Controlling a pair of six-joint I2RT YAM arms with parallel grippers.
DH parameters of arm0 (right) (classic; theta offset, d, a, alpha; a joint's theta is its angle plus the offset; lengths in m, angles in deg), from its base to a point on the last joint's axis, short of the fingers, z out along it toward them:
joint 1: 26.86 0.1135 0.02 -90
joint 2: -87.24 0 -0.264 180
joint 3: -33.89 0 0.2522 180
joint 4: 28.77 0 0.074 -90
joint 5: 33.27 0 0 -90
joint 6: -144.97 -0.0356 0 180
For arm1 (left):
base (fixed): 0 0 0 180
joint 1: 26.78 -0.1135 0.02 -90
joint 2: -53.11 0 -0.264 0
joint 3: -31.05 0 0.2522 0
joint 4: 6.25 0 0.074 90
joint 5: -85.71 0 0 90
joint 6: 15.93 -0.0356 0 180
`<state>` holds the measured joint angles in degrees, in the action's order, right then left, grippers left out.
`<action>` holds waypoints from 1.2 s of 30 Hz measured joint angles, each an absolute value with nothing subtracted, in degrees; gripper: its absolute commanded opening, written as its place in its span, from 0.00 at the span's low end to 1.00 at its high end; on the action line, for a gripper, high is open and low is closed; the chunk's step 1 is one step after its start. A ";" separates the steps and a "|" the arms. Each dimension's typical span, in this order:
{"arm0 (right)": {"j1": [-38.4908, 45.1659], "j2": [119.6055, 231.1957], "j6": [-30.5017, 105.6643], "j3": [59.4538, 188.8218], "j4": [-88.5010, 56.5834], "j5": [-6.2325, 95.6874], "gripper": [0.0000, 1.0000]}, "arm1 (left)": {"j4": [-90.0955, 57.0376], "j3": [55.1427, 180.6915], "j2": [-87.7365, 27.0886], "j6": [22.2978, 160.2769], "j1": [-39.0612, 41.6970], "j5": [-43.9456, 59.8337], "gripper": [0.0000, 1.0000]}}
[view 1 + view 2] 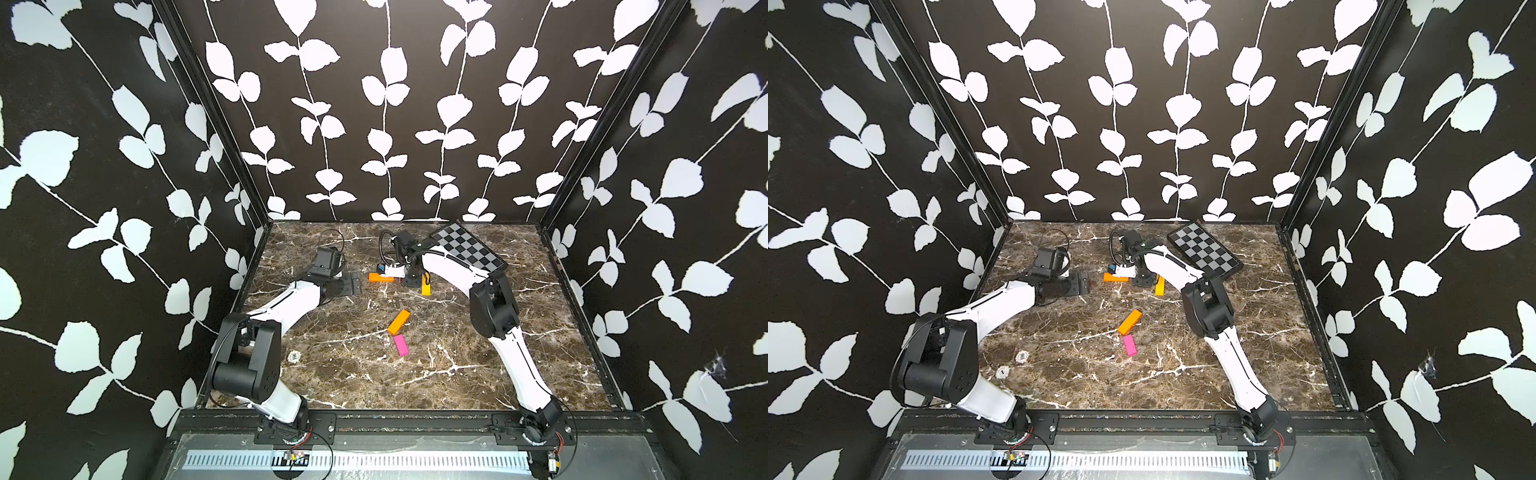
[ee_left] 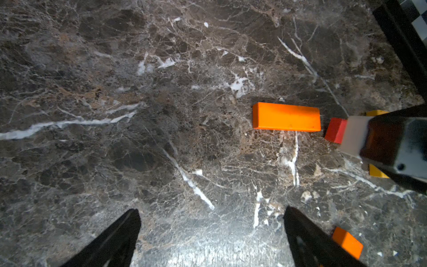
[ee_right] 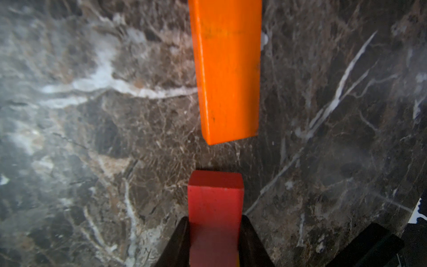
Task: Assemble the number 7 with building blocks
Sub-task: Assemble the building block at the center of the board.
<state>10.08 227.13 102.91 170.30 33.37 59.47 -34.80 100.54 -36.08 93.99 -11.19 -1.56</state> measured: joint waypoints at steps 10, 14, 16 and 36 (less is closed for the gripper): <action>10.08 227.13 102.95 170.30 32.39 59.75 0.41 | -34.62 100.52 -36.08 94.06 -11.19 -1.06 0.99; 10.08 227.13 101.69 170.30 31.62 59.78 0.43 | -34.62 100.52 -36.10 94.08 -11.19 -0.86 0.99; 10.08 227.13 100.33 170.30 30.40 59.69 0.45 | -34.60 100.52 -36.08 94.08 -11.19 -0.84 0.99; 7.26 204.36 67.48 152.62 16.00 55.01 0.67 | -33.27 100.52 -37.00 94.30 -11.21 -0.23 0.99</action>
